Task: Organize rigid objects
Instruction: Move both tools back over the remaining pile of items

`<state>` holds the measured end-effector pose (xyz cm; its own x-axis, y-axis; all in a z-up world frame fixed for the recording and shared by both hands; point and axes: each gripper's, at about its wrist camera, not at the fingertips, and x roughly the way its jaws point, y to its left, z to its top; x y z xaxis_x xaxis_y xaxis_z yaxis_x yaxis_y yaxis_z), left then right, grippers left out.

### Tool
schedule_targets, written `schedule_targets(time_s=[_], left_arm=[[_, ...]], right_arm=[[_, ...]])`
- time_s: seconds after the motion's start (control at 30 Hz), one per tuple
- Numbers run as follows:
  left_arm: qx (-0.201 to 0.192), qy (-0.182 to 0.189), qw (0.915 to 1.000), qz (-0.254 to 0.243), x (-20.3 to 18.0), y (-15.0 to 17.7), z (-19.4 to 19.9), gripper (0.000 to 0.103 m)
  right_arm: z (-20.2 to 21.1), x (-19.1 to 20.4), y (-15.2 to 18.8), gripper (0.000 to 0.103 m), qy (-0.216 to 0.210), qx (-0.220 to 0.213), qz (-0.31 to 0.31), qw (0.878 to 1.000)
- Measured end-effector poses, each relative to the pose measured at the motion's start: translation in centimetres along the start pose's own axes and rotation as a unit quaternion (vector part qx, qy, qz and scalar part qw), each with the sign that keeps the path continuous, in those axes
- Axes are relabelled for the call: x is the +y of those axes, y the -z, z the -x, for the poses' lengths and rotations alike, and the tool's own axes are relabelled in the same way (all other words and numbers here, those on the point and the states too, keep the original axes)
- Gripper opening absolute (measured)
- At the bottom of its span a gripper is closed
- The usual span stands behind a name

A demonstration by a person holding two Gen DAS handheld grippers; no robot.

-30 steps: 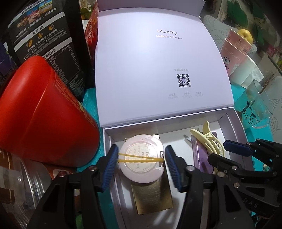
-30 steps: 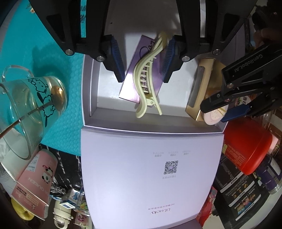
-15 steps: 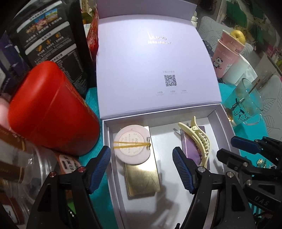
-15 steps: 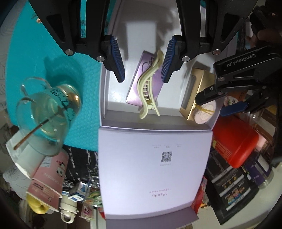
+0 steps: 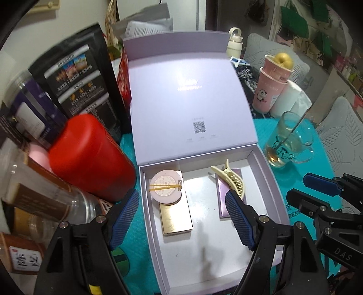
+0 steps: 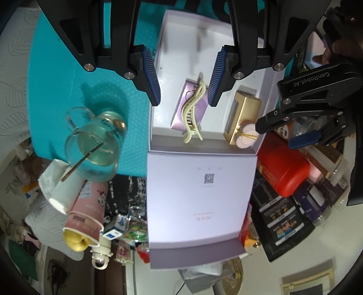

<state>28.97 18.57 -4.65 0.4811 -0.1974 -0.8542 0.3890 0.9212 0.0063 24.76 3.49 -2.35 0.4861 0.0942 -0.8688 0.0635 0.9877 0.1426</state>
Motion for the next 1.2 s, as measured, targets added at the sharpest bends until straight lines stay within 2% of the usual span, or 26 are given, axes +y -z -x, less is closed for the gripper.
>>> schedule_targets(time_s=[0.2, 0.33, 0.53, 0.63, 0.93, 0.97, 1.07, 1.2], left_arm=[[-0.019, -0.001, 0.9998, 0.000, -0.7, 0.6, 2.6, 0.078], [-0.018, 0.021, 0.9996, 0.010, -0.9, 1.1, 4.3, 0.078], [-0.035, 0.007, 0.9993, -0.006, -1.6, 2.4, 6.9, 0.078], [-0.036, 0.007, 0.9992, -0.012, -2.0, 3.3, 7.6, 0.078], [-0.034, 0.033, 0.9987, -0.016, -4.3, 5.7, 9.6, 0.079], [-0.034, 0.033, 0.9987, -0.015, -4.7, 5.9, 9.8, 0.081], [-0.034, 0.035, 0.9988, -0.012, -5.8, 6.6, 10.2, 0.102], [-0.032, 0.040, 0.9986, -0.014, -7.3, 7.2, 10.8, 0.102]], right_arm=[[3.3, 0.1, 0.7, 0.043, 0.000, -0.027, -0.002, 1.000], [5.3, 0.5, 1.4, 0.043, 0.006, -0.041, 0.004, 0.999], [8.2, 1.1, 2.8, 0.043, 0.012, -0.059, 0.004, 0.998], [9.3, 1.3, 3.8, 0.053, 0.015, -0.068, 0.004, 0.998], [12.2, 0.4, 7.0, 0.057, 0.032, -0.069, -0.002, 0.997], [12.5, 0.2, 7.3, 0.057, 0.033, -0.068, -0.003, 0.997], [13.3, -0.7, 8.4, 0.057, 0.039, -0.067, -0.009, 0.997], [14.5, -2.1, 9.8, 0.057, 0.039, -0.063, -0.017, 0.997]])
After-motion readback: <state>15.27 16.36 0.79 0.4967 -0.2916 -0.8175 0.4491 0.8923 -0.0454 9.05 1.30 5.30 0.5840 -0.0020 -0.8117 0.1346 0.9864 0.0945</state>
